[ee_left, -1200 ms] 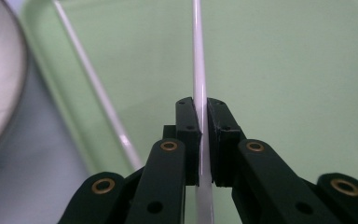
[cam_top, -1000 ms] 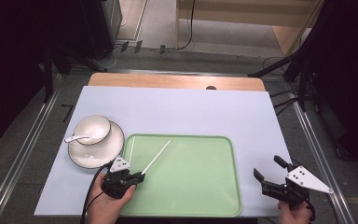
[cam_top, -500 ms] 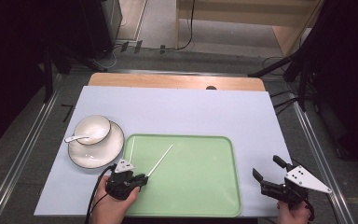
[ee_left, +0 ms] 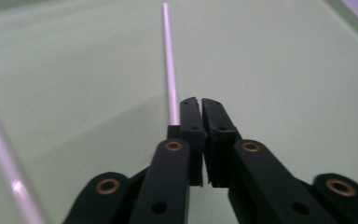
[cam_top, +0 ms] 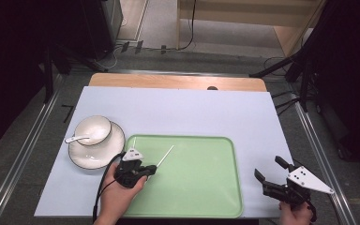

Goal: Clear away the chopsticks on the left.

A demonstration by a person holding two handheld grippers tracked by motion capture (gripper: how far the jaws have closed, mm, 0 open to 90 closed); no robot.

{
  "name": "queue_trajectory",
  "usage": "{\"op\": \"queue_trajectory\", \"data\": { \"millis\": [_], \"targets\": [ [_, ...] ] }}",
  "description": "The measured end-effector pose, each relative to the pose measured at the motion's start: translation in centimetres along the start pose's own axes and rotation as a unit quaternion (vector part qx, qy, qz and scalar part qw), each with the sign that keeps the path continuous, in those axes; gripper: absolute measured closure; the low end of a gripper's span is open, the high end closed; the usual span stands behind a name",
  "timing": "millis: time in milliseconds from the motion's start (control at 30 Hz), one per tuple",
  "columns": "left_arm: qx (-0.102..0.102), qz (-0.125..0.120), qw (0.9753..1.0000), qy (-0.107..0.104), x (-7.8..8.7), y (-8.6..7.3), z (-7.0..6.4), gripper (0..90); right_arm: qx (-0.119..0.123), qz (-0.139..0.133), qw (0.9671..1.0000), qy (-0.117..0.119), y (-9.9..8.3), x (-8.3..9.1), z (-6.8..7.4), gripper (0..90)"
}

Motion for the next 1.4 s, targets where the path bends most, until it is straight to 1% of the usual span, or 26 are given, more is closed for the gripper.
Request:
{"op": "queue_trajectory", "data": {
  "millis": [33, 67, 100, 133, 167, 300, 367, 400, 467, 500, 533, 600, 633, 700, 733, 800, 867, 900, 933, 967, 1033, 1067, 1167, 1200, 1233, 1400],
  "targets": [
    [0.0, 0.0, 1.0, 0.0, 0.0, 0.0, 0.0, 90.0, 0.0, 0.0, 1.0, 0.0, 0.0, 0.0, 0.0, 13.0],
    [-0.002, 0.002, 1.0, -0.005, -0.6, 0.2, -0.1, 90.0, 0.0, 0.0, 1.0, 0.0, 0.0, 0.0, 0.0, 12.9],
    [-0.01, 0.004, 0.9999, -0.001, -1.3, 0.5, 0.0, 90.0, 0.0, 0.0, 1.0, 0.0, 0.0, 0.0, 0.0, 12.9],
    [-0.01, 0.004, 0.9999, -0.001, -1.3, 0.5, 0.0, 90.0, 0.0, 0.0, 1.0, 0.0, 0.0, 0.0, 0.0, 12.9],
    [-0.014, 0.003, 0.9999, -0.002, -1.8, 0.9, 0.1, 90.0, 0.0, 0.0, 1.0, 0.0, 0.0, 0.1, 0.0, 12.9],
    [-0.018, 0.0, 0.9998, 0.003, -2.7, 1.6, 0.4, 90.0, 0.0, -0.001, 1.0, 0.0, 0.0, 0.1, -0.1, 13.0],
    [-0.018, 0.001, 0.9998, 0.003, -2.9, 1.6, 0.5, 90.0, 0.001, -0.001, 1.0, 0.0, 0.0, 0.1, -0.1, 13.0],
    [-0.019, 0.006, 0.9998, 0.007, -3.2, 1.6, 0.6, 90.0, 0.001, -0.001, 1.0, 0.0, 0.0, 0.1, -0.1, 13.0],
    [-0.017, 0.002, 0.9998, 0.007, -3.4, 1.5, 0.8, 90.0, 0.001, 0.0, 1.0, -0.001, -0.1, 0.1, -0.1, 12.9],
    [-0.017, 0.003, 0.9998, 0.013, -3.3, 1.5, 0.9, 90.0, 0.001, 0.002, 1.0, 0.0, -0.1, 0.1, -0.1, 12.9],
    [-0.02, 0.008, 0.9993, 0.029, -3.1, 1.4, 1.3, 90.0, 0.001, 0.002, 1.0, 0.0, -0.1, 0.1, -0.1, 12.9],
    [-0.015, 0.007, 0.9994, 0.031, -3.0, 1.3, 1.6, 90.0, 0.001, 0.002, 1.0, 0.0, -0.1, 0.1, -0.1, 12.9],
    [-0.009, 0.006, 0.9994, 0.033, -2.9, 1.2, 1.9, 90.0, 0.001, 0.001, 1.0, 0.0, -0.1, 0.1, -0.1, 12.9],
    [0.005, 0.004, 0.9989, 0.046, -2.4, 0.9, 2.8, 90.0, 0.002, 0.001, 1.0, 0.0, -0.1, 0.1, -0.1, 12.9],
    [0.005, 0.004, 0.9989, 0.046, -2.4, 0.9, 2.8, 90.0, 0.002, 0.001, 1.0, 0.0, -0.1, 0.1, -0.1, 12.9],
    [0.016, 0.002, 0.9981, 0.059, -2.0, 0.7, 3.7, 90.0, 0.002, 0.002, 1.0, 0.0, -0.1, 0.1, -0.1, 12.9],
    [0.024, 0.0, 0.9976, 0.065, -1.7, 0.5, 4.3, 90.0, 0.002, 0.001, 1.0, 0.0, -0.1, 0.1, -0.1, 12.9],
    [0.024, 0.0, 0.9976, 0.065, -1.7, 0.5, 4.3, 90.0, 0.002, 0.001, 1.0, 0.0, -0.1, 0.1, -0.1, 12.9],
    [0.033, -0.003, 0.997, 0.07, -1.5, 0.4, 4.8, 90.0, 0.003, 0.002, 1.0, 0.001, -0.1, 0.0, 0.0, 12.9],
    [0.037, -0.003, 0.9963, 0.077, -1.4, 0.3, 5.1, 90.0, 0.003, 0.002, 1.0, 0.001, -0.1, 0.0, 0.0, 12.9],
    [0.04, -0.004, 0.9962, 0.077, -1.3, 0.2, 5.3, 90.0, 0.003, 0.002, 1.0, 0.001, -0.1, 0.0, 0.0, 12.9],
    [0.047, -0.006, 0.995, 0.088, -1.1, 0.2, 5.8, 90.0, 0.002, 0.003, 1.0, 0.001, -0.1, 0.0, 0.0, 12.9],
    [0.053, -0.006, 0.9941, 0.094, -1.0, 0.0, 6.3, 90.0, 0.002, 0.003, 1.0, 0.001, -0.1, 0.0, 0.0, 12.9],
    [0.064, -0.011, 0.9929, 0.099, -0.8, 0.0, 6.6, 90.0, 0.001, 0.003, 1.0, 0.001, -0.2, 0.0, 0.0, 13.0],
    [0.068, -0.01, 0.9926, 0.1, -0.8, -0.1, 6.8, 90.0, 0.001, 0.003, 1.0, 0.001, -0.2, 0.0, 0.0, 12.9],
    [0.073, -0.01, 0.9916, 0.106, -0.7, -0.1, 7.1, 90.0, 0.001, 0.004, 1.0, 0.001, -0.2, 0.0, 0.0, 12.9]
  ]
}}
Point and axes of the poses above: each handheld gripper's, and its own axes: x roughly backward along the jaws, y roughly out of its top, z roughly to its left, the point moved 10 cm from there along -x, roughly forward along the jaws, and after that the axes turned 13 degrees about -x, right-handed, at the moved point
